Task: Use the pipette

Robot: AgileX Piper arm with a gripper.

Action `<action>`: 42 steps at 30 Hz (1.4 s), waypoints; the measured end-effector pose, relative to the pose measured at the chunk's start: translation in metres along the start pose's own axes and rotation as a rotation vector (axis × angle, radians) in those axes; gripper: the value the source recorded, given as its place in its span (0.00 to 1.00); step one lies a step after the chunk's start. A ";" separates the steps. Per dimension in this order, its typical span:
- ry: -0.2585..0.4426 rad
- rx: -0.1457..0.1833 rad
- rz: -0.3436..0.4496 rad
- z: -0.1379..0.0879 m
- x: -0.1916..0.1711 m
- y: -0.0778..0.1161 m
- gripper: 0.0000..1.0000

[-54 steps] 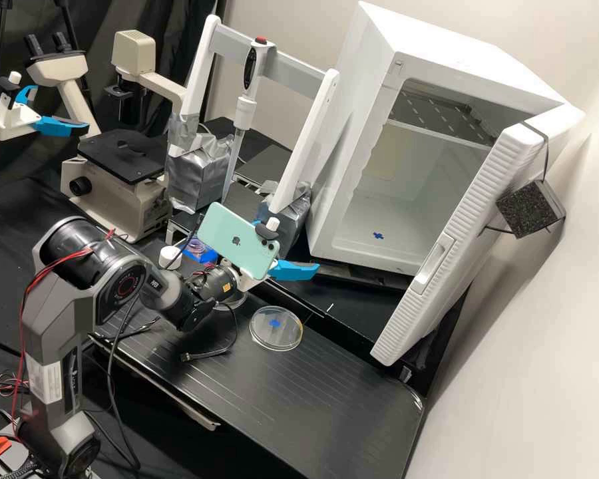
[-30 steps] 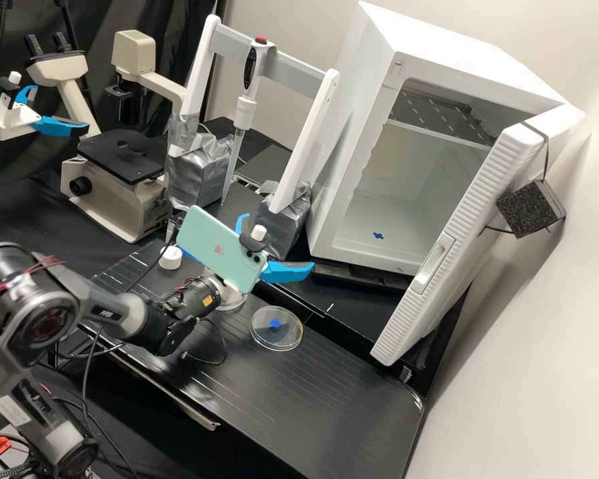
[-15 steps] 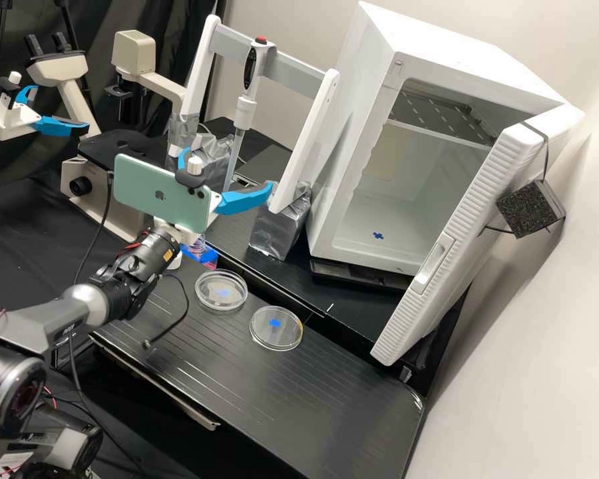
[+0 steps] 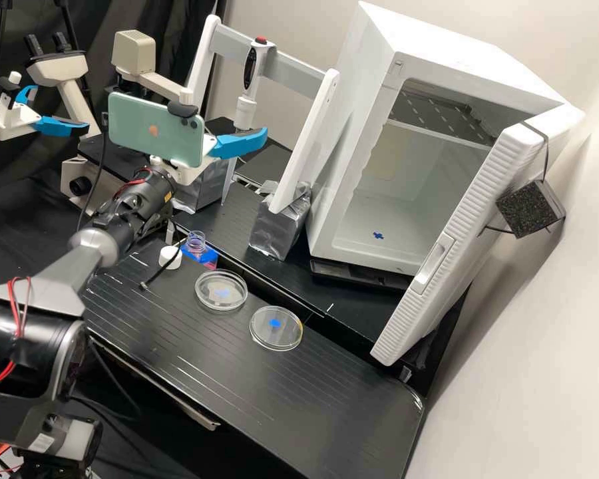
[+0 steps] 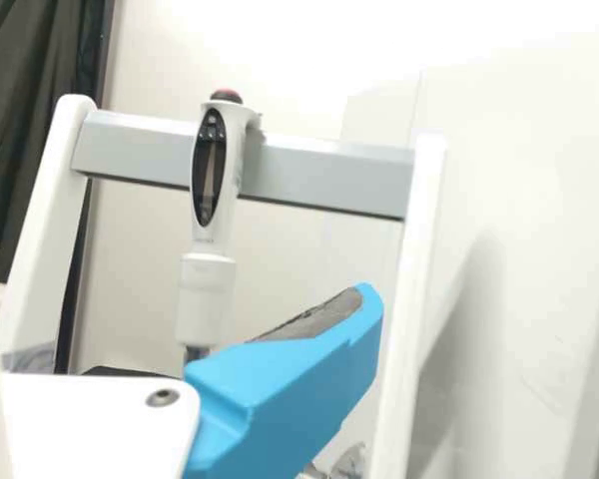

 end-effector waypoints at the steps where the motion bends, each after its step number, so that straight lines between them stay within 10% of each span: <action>1: -0.002 -0.004 -0.002 -0.002 0.004 0.000 1.00; 24: -0.113 -0.095 -0.078 0.000 0.091 -0.017 1.00; 25: -0.117 -0.096 -0.076 0.002 0.092 -0.017 0.00; 42: -0.135 -0.099 -0.060 0.009 0.100 -0.010 0.00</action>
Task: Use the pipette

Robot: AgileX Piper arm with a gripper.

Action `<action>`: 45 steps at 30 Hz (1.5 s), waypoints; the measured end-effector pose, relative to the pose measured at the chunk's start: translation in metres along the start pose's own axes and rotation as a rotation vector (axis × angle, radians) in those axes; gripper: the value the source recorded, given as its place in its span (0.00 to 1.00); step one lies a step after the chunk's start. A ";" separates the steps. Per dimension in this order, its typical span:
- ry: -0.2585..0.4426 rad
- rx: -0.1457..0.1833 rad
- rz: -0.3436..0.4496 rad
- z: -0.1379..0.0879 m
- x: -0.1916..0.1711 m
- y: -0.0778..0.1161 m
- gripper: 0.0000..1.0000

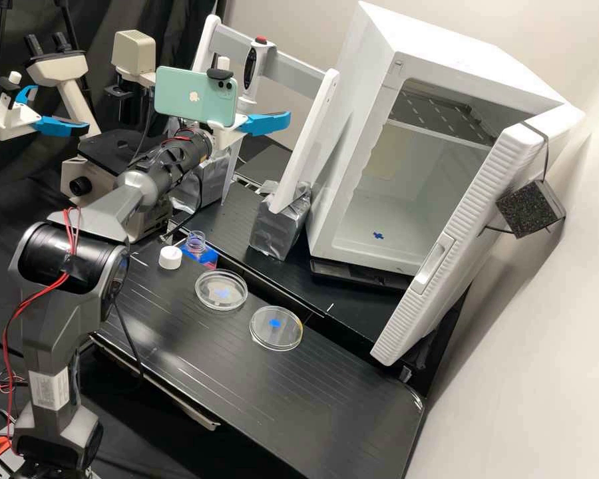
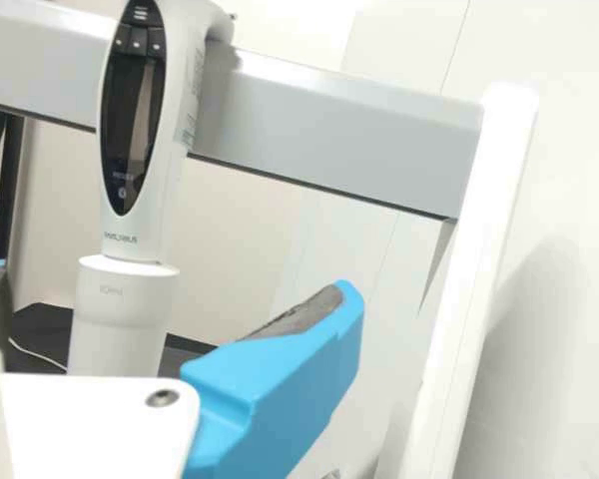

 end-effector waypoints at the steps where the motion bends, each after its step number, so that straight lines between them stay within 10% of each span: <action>1: 0.000 0.000 0.000 0.000 0.000 0.000 0.00; 45: 0.002 0.001 -0.009 0.000 0.003 0.001 0.00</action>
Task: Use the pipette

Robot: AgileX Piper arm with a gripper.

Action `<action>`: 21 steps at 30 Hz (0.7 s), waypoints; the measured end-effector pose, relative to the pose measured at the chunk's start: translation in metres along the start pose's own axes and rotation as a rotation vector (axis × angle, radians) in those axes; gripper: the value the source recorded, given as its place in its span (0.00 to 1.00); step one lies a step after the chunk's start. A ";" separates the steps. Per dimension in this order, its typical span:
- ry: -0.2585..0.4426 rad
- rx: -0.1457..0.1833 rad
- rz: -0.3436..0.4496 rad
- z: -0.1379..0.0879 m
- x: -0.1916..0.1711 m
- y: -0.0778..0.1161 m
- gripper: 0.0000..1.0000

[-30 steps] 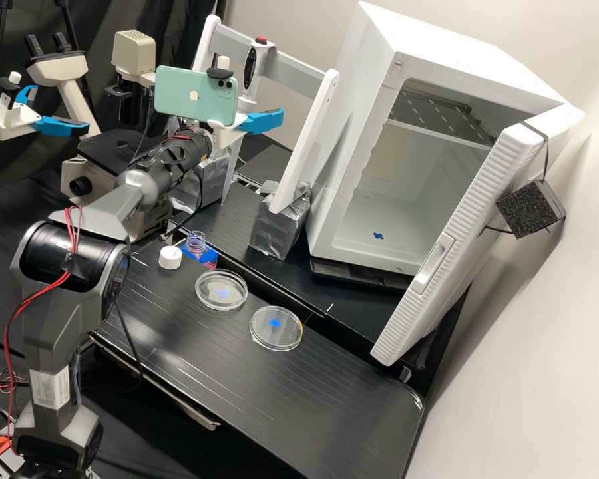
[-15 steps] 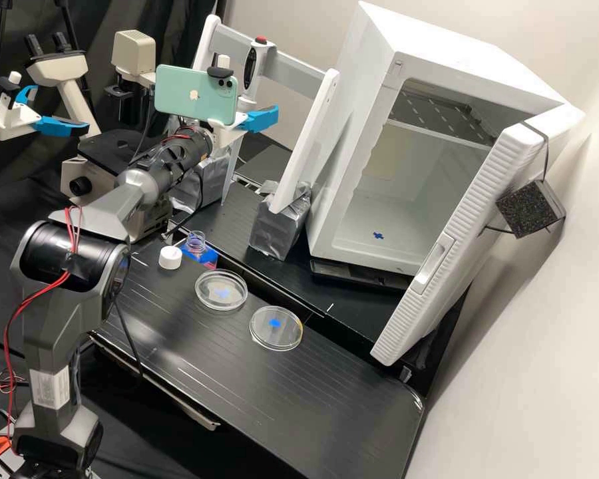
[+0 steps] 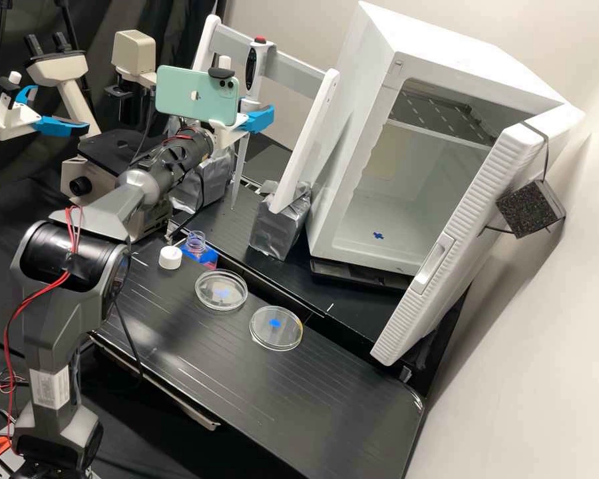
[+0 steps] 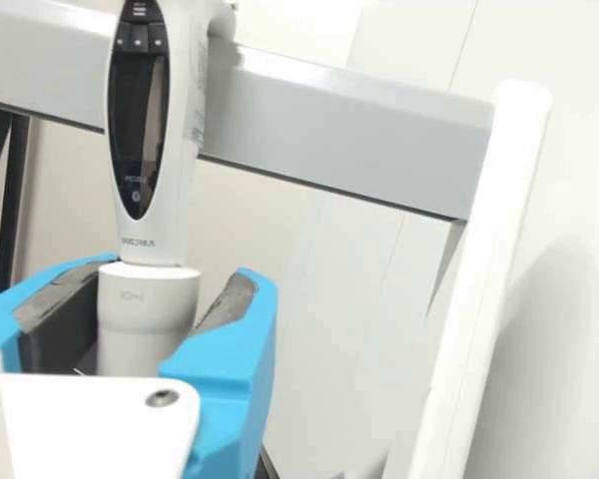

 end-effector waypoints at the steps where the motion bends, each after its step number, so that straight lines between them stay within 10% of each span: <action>1: 0.000 0.000 -0.002 0.000 0.000 0.000 0.00; 10: 0.001 0.005 -0.006 0.000 0.000 -0.001 0.00; 21: 0.023 0.104 -0.044 -0.003 0.000 -0.003 0.00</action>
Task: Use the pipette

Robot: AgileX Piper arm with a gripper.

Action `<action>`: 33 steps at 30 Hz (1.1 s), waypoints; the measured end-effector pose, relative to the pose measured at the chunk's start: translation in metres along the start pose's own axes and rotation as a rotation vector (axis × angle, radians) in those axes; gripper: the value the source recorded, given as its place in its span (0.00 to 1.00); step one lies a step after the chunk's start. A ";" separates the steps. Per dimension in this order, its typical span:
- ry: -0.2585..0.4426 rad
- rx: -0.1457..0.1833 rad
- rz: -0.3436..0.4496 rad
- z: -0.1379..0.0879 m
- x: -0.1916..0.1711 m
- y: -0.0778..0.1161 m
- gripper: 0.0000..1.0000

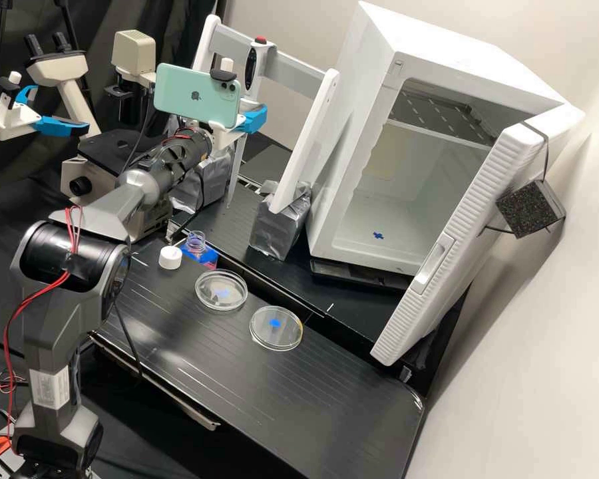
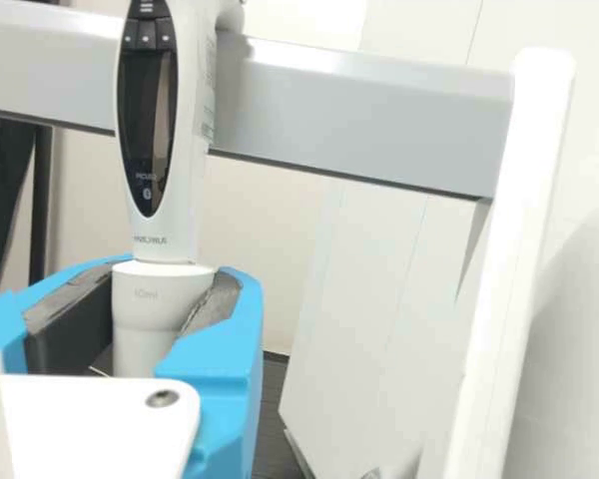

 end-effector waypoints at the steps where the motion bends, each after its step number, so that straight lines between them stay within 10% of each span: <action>1: 0.002 0.013 -0.007 -0.001 0.000 0.000 0.00; 6: 0.008 0.056 -0.022 -0.002 0.000 0.000 0.00; 33: 0.048 0.063 -0.058 -0.008 -0.010 0.014 0.00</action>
